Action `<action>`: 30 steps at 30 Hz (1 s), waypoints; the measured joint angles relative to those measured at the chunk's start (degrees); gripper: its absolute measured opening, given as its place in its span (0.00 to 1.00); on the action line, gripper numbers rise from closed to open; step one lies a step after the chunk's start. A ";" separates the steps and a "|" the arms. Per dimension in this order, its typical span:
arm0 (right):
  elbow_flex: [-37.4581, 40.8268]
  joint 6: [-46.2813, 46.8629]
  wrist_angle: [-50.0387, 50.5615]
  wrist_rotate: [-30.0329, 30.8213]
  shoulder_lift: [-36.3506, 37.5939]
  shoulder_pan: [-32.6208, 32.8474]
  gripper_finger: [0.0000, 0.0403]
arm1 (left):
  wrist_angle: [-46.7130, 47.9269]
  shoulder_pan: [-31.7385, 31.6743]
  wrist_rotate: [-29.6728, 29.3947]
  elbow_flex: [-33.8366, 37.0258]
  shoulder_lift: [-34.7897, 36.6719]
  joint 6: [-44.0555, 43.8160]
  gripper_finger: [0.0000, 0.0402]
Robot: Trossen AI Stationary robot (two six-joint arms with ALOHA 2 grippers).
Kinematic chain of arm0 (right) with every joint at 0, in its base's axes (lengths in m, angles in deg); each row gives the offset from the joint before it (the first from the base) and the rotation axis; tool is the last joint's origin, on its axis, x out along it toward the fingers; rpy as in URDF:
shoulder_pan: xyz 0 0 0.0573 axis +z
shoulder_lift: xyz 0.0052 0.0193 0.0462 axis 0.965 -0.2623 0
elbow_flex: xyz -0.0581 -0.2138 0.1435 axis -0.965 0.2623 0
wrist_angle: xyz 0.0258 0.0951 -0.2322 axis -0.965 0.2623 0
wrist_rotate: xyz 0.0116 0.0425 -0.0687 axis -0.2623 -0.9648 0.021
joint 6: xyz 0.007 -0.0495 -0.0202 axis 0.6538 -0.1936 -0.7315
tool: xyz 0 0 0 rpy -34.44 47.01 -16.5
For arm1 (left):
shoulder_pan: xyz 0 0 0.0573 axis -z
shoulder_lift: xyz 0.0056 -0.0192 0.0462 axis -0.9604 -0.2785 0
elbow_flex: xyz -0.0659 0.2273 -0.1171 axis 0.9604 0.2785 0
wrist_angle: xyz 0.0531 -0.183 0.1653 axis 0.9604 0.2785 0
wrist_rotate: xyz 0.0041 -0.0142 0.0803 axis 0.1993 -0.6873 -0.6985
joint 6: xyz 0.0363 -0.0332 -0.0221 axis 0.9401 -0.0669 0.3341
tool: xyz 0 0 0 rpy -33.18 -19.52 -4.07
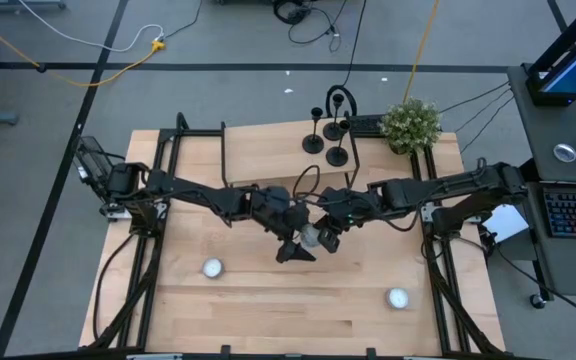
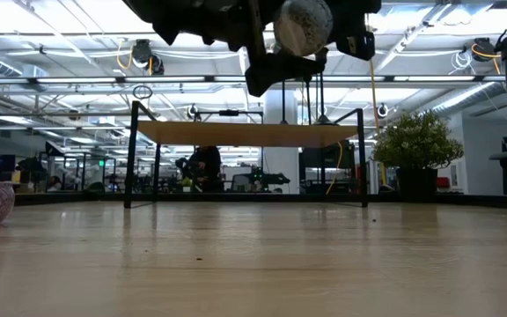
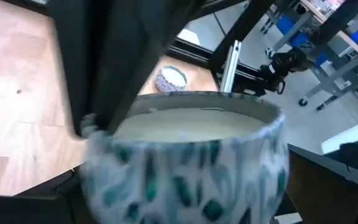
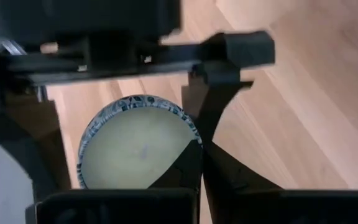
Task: Pick & Place candle stick holders
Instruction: Put the blue patterned scented candle on the shelf
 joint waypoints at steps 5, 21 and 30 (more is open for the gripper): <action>0.02 0.10 -0.08 -0.19 -0.11 0.02 0.00 | -0.08 -0.06 -1.32 0.00 0.00 0.07 0.98; 0.02 -0.01 -1.30 -0.26 -0.11 -1.07 0.00 | -2.90 -0.15 -5.49 0.00 0.02 -2.21 0.98; 0.04 -0.08 -1.97 -1.55 -0.11 -1.49 0.00 | -1.83 -0.21 -6.73 0.00 0.02 -2.32 0.91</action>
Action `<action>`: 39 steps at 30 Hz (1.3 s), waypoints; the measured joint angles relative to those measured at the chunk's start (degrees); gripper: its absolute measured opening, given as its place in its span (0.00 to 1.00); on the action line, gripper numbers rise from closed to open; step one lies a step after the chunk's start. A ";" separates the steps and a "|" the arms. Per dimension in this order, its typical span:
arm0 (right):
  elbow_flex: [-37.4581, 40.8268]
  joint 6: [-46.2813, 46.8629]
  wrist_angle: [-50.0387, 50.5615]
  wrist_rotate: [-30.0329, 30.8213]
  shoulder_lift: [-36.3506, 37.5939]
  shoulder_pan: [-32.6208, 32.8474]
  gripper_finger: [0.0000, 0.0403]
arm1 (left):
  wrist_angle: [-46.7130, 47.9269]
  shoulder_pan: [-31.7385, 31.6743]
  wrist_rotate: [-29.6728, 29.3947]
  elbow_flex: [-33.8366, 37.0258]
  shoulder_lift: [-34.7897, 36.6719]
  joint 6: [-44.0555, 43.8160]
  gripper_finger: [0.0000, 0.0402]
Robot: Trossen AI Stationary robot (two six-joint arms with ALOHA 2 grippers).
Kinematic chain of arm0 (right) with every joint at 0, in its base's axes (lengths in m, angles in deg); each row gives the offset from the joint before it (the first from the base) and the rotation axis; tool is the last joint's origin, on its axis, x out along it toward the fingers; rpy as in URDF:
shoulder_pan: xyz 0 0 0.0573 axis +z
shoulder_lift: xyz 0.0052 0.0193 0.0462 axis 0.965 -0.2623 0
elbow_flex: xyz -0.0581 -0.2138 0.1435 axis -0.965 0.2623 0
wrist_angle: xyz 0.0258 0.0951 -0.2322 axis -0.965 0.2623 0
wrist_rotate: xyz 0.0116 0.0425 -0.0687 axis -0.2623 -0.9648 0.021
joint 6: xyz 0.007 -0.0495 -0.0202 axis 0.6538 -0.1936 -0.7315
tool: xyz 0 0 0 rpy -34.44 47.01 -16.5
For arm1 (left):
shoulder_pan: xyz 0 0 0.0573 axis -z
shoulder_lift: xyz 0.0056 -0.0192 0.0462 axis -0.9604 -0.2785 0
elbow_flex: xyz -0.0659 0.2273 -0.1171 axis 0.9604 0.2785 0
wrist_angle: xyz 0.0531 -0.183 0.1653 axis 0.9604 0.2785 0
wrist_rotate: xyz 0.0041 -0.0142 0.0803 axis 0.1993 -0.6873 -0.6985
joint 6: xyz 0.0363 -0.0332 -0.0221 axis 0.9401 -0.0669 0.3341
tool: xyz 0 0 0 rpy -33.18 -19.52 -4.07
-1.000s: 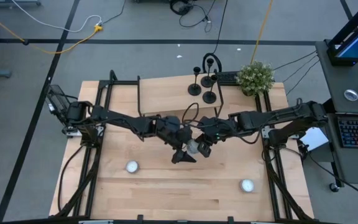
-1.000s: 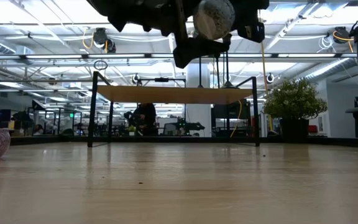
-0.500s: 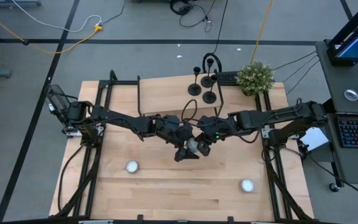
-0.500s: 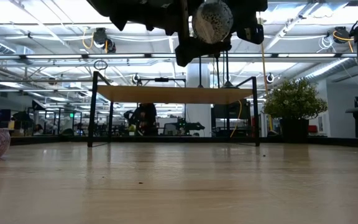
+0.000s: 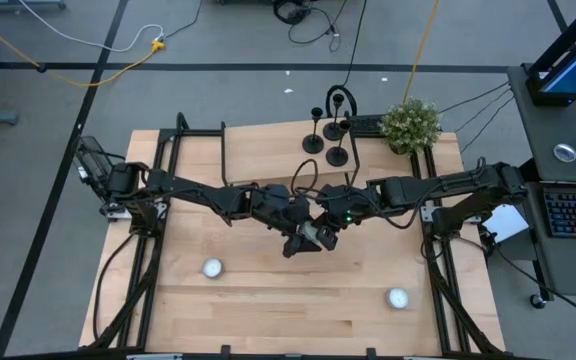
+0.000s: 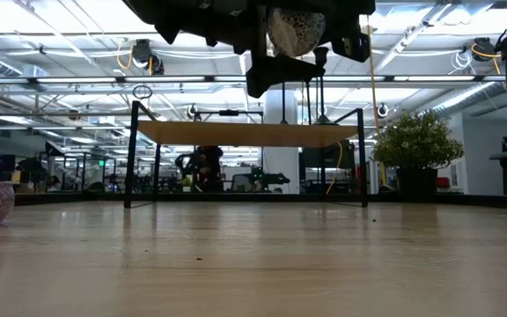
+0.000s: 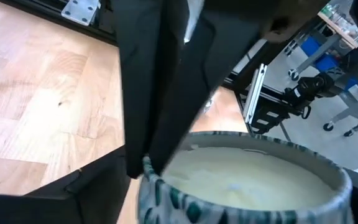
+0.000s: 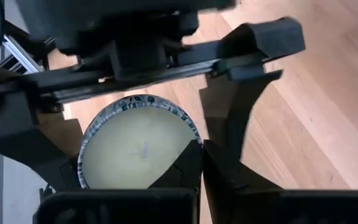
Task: Pick & Place candle stick holders
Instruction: Put the blue patterned scented candle on the shelf
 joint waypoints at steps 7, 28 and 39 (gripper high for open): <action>0.00 -0.02 0.11 0.19 0.00 -0.04 0.00 | -0.05 -0.32 0.17 0.02 0.00 -0.11 0.70; 0.02 -0.65 0.13 -0.17 -0.02 -0.02 0.06 | 0.55 -0.63 0.66 0.02 0.00 -1.99 0.69; 0.05 -0.85 3.57 1.17 4.91 0.07 0.11 | 3.98 -0.71 0.18 0.07 0.00 -2.04 0.69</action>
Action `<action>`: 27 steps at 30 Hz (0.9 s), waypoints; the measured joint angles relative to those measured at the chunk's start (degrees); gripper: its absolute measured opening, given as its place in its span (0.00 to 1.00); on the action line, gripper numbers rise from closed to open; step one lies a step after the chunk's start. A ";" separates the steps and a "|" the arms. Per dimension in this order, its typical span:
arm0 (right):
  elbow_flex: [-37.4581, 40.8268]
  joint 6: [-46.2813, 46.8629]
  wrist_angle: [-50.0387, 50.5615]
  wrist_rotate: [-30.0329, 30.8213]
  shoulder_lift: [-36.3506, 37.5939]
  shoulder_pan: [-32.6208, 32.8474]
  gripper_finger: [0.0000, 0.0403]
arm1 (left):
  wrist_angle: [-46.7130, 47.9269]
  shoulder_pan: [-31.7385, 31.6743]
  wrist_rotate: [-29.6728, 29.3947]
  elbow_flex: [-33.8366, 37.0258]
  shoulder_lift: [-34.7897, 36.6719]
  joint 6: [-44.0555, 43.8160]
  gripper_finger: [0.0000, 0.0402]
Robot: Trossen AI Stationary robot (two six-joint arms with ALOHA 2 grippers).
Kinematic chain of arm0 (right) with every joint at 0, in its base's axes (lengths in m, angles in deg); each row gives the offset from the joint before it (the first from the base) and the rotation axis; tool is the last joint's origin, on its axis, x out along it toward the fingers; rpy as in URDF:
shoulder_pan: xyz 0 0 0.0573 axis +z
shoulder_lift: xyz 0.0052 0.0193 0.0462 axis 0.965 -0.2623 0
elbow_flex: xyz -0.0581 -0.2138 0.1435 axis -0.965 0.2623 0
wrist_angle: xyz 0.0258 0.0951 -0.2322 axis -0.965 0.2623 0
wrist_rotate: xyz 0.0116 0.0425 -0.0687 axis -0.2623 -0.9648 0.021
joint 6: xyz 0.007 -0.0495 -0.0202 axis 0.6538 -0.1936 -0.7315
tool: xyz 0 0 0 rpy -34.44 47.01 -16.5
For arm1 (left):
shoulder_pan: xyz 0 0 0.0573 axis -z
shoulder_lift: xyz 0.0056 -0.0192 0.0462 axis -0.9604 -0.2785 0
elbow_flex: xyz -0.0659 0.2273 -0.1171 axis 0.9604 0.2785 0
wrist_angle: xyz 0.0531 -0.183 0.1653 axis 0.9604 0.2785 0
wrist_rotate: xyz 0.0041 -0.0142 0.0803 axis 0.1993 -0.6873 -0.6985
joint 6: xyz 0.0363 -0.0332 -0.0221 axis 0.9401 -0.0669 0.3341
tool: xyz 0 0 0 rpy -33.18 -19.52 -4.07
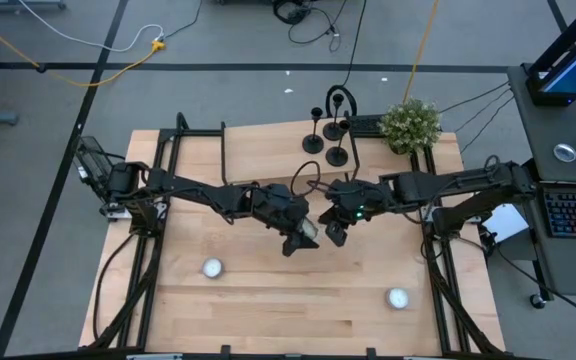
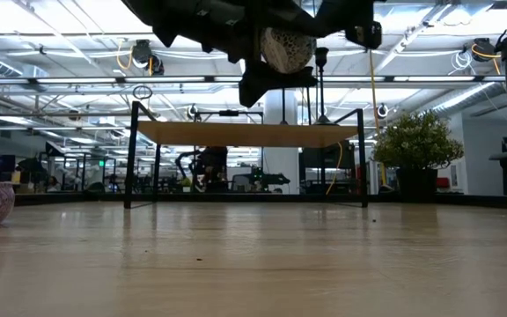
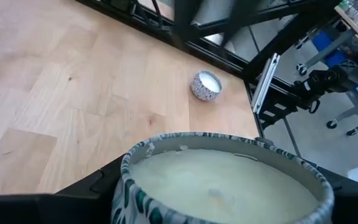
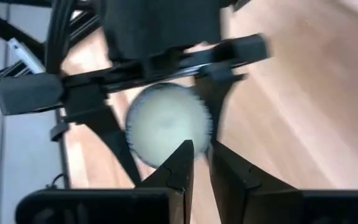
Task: Pick & Place candle stick holders
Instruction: Put the blue patterned scented candle on the shelf
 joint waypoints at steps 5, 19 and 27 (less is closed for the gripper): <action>0.02 0.42 6.29 4.31 3.49 0.86 0.11 | 1.10 -0.85 -2.48 0.04 1.69 1.47 0.69; 4.60 4.06 11.46 12.56 10.30 4.79 0.11 | 23.27 -7.77 -42.30 0.20 19.18 10.60 0.69; 11.50 4.22 4.90 12.38 14.94 4.76 0.11 | 17.49 -12.70 -57.17 4.80 18.78 7.24 0.69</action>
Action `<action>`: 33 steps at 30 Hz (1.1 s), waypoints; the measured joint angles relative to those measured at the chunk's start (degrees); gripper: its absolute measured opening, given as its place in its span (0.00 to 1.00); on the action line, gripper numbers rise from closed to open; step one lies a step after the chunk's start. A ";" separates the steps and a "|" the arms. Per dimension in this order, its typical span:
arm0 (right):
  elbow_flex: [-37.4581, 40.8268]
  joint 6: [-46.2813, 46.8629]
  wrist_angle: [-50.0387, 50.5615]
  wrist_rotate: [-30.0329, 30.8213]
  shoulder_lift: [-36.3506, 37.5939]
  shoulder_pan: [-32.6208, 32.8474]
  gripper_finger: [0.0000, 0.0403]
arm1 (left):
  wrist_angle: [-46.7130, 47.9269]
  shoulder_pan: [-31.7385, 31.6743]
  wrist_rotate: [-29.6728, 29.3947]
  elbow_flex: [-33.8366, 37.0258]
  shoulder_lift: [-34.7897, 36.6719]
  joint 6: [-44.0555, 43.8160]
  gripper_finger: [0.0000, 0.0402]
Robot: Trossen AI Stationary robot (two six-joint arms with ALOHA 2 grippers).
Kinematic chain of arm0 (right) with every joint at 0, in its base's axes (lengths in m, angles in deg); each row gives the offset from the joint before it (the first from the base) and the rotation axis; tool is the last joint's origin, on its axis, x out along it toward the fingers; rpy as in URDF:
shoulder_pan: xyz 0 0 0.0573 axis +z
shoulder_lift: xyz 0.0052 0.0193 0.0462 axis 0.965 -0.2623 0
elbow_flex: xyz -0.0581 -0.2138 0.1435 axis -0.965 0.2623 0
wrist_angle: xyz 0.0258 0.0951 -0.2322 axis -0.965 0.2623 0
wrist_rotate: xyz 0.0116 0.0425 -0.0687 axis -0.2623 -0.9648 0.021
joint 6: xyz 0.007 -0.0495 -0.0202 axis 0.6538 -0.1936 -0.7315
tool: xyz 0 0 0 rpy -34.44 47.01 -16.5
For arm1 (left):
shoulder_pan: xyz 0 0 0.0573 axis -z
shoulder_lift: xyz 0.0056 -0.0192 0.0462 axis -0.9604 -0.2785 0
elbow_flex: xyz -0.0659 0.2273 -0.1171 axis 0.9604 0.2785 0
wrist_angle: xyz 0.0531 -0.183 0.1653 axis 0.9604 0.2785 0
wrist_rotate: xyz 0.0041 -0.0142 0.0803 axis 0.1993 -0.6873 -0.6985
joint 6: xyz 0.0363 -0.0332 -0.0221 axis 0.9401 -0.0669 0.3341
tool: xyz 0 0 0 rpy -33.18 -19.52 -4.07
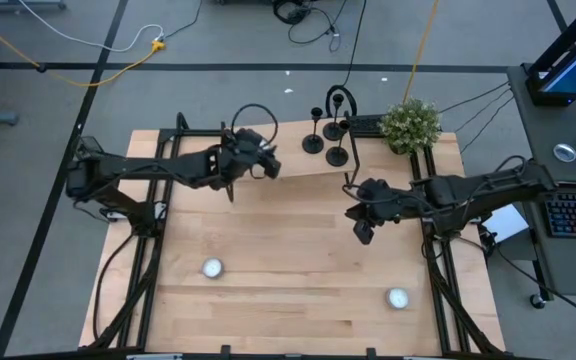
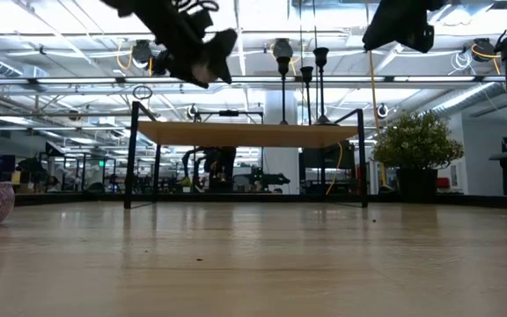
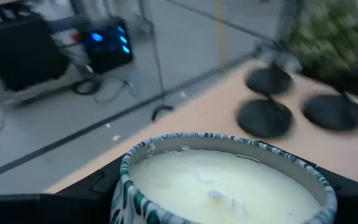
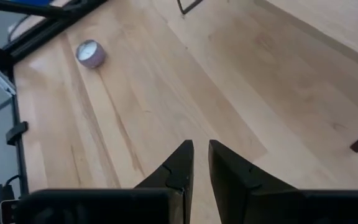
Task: Pick & Place candle stick holders
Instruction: Put the blue patterned scented candle on the shelf
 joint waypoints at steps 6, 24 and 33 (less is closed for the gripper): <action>3.18 -0.04 -2.04 -0.04 3.61 0.00 0.11 | -7.17 -4.18 -6.52 7.14 -0.79 -5.13 0.69; 5.15 0.74 -2.38 0.00 7.38 -0.02 0.11 | -10.48 -7.57 -9.38 11.37 -2.70 -10.47 0.72; 5.15 0.87 -3.71 -0.17 7.38 -0.02 0.11 | -13.72 -8.23 -8.24 11.21 -6.12 -8.16 0.73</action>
